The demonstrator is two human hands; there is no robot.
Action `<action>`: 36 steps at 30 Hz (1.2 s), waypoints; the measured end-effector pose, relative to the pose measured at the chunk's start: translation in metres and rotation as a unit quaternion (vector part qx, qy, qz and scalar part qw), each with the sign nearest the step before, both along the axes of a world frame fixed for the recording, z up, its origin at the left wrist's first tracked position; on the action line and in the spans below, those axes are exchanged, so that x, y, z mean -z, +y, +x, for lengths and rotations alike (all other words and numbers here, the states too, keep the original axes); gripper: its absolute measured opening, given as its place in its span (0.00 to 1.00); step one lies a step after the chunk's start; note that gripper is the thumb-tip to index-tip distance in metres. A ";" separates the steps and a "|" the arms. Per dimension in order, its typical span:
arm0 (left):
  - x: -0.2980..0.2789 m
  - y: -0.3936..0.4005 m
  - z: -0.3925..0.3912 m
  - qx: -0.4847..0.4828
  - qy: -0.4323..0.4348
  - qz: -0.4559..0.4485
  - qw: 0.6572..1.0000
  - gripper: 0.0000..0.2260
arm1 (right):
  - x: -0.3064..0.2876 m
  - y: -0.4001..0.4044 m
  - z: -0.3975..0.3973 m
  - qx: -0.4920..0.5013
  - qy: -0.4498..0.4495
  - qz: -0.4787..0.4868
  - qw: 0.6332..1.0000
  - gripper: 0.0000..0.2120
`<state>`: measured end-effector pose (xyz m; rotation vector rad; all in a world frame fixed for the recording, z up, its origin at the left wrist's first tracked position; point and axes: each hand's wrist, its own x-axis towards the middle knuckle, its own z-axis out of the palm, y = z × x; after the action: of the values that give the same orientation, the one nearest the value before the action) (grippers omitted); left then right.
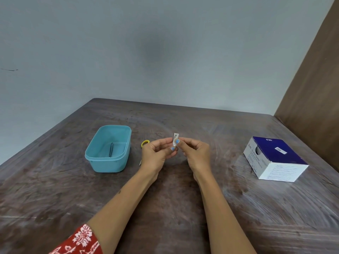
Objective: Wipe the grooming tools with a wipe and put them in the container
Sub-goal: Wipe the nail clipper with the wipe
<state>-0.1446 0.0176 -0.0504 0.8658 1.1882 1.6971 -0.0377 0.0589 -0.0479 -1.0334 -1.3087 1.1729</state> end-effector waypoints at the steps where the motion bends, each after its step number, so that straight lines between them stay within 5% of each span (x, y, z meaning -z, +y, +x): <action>1: -0.001 0.000 0.000 -0.004 0.001 0.000 1.000 0.12 | -0.001 -0.001 0.000 -0.006 -0.001 -0.002 1.000 0.05; 22: -0.005 -0.002 0.000 0.083 -0.029 -0.015 0.996 0.07 | -0.012 -0.007 0.002 -0.029 0.094 -0.021 0.995 0.03; 36: -0.008 -0.003 -0.003 0.061 0.003 -0.039 0.997 0.06 | -0.012 -0.007 0.004 -0.014 0.052 -0.014 0.998 0.04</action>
<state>-0.1478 0.0147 -0.0428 0.8783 1.1731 1.5409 -0.0336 0.0523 -0.0363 -0.9635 -1.2310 1.2540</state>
